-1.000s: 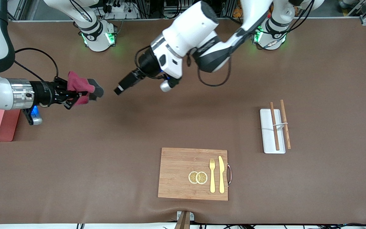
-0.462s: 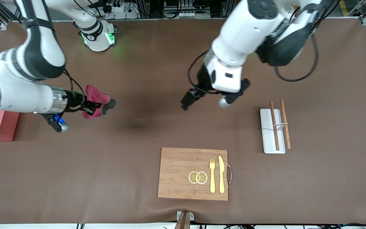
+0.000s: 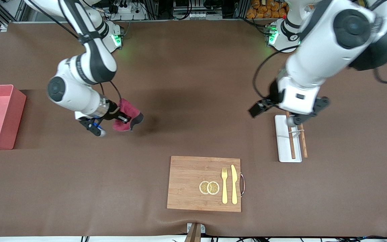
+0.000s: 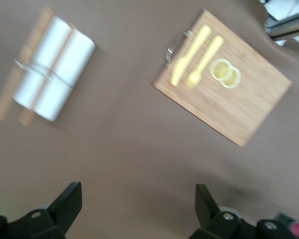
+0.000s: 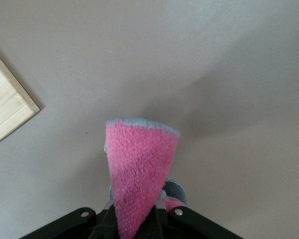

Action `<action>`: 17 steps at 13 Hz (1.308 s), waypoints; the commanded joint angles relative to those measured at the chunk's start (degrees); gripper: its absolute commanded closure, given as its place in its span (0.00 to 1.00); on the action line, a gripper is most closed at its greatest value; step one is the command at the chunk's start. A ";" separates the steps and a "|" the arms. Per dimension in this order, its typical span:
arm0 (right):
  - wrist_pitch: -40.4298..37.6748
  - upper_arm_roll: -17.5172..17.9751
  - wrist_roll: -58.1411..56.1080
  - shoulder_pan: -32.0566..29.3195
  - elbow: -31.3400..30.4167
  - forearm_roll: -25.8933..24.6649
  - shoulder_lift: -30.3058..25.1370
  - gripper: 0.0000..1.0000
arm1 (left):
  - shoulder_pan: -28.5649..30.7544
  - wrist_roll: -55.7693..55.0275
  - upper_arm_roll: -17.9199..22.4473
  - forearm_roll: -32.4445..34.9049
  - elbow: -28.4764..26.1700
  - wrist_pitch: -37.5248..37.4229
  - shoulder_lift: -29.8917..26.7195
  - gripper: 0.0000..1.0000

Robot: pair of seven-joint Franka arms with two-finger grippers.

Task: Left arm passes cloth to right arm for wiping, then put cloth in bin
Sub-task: 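Lower the cloth to the table with the right gripper while the left gripper retracts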

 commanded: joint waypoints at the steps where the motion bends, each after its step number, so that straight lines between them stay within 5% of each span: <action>1: 7.69 -0.38 -0.17 3.46 -2.69 0.74 2.19 1.00 | 1.70 13.77 -0.70 7.08 -6.27 -1.01 -6.03 0.00; 4: 13.87 -0.55 -5.85 2.43 -5.60 0.83 4.65 1.00 | 8.01 23.22 -0.79 7.29 -8.31 -1.72 -9.55 0.00; 8: 18.28 -0.73 -26.47 -7.12 -8.77 0.83 5.89 1.00 | 9.61 29.11 -0.52 7.28 -7.70 -2.86 -11.93 0.00; 9: 17.93 -0.64 -35.15 -11.86 -8.69 0.83 6.24 1.00 | 8.65 31.39 1.22 7.19 -7.69 -2.60 -12.72 0.00; 11: 18.01 -0.64 -49.16 -18.91 -8.42 0.83 7.29 1.00 | 1.73 37.00 11.46 5.36 -7.87 -2.77 -13.78 0.00; 14: 18.10 -0.73 -69.17 -28.57 -6.85 0.66 8.17 1.00 | 0.38 47.03 20.37 -0.53 -8.04 -3.04 -15.18 0.00; 17: 17.84 -1.08 -86.36 -35.80 -2.02 -0.21 9.67 1.00 | 0.02 46.18 21.10 -0.45 -7.96 -5.15 -15.27 0.00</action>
